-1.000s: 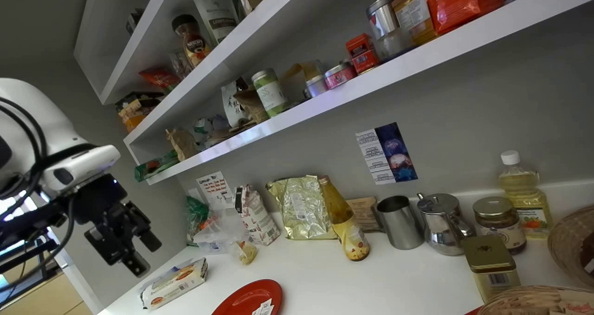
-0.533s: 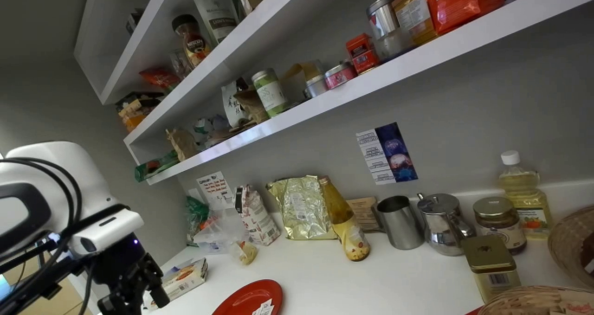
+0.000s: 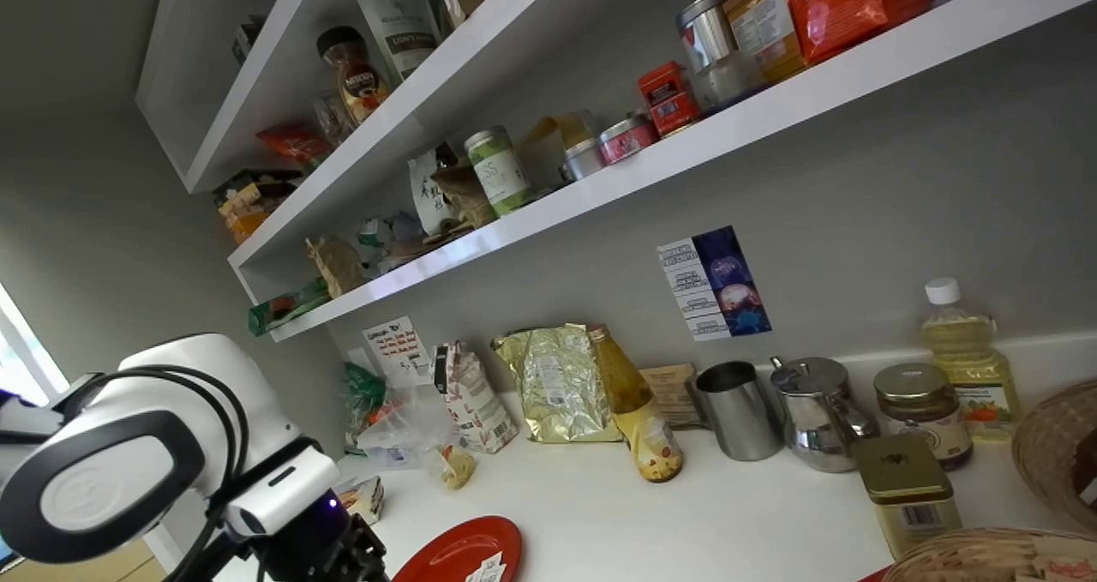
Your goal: Put the red mug on the red plate.
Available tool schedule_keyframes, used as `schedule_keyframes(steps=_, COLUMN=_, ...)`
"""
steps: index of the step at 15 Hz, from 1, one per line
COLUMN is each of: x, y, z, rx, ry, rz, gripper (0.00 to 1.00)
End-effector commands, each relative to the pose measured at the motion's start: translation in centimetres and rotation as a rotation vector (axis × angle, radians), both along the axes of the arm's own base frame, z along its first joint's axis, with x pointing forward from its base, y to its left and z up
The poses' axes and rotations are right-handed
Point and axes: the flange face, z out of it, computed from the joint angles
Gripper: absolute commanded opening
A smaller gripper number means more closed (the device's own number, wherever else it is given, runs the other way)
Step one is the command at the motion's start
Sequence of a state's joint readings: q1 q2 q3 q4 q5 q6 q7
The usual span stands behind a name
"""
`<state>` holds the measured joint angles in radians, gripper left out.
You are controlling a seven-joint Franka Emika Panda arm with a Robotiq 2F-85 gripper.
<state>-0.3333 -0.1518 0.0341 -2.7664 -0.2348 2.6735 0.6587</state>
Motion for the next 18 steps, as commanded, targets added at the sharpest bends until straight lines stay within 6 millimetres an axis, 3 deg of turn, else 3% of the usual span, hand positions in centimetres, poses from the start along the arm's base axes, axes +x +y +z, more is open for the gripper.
schedule_keyframes(steps=1, x=0.4, y=-2.0, z=-3.2, rx=-0.039, ry=0.029, rz=-0.037, gripper=1.00)
schedule_keyframes(steps=7, x=1.6, y=-3.8, z=-5.5, rx=-0.041, ry=0.063, rz=-0.075, gripper=1.00)
schedule_keyframes(steps=13, x=4.7, y=-2.4, z=-5.9, rx=-0.017, ry=0.041, rz=-0.076, gripper=1.00)
schedule_keyframes(steps=18, x=4.6, y=-1.3, z=-7.3, rx=0.040, ry=0.087, rz=-0.061, gripper=1.00)
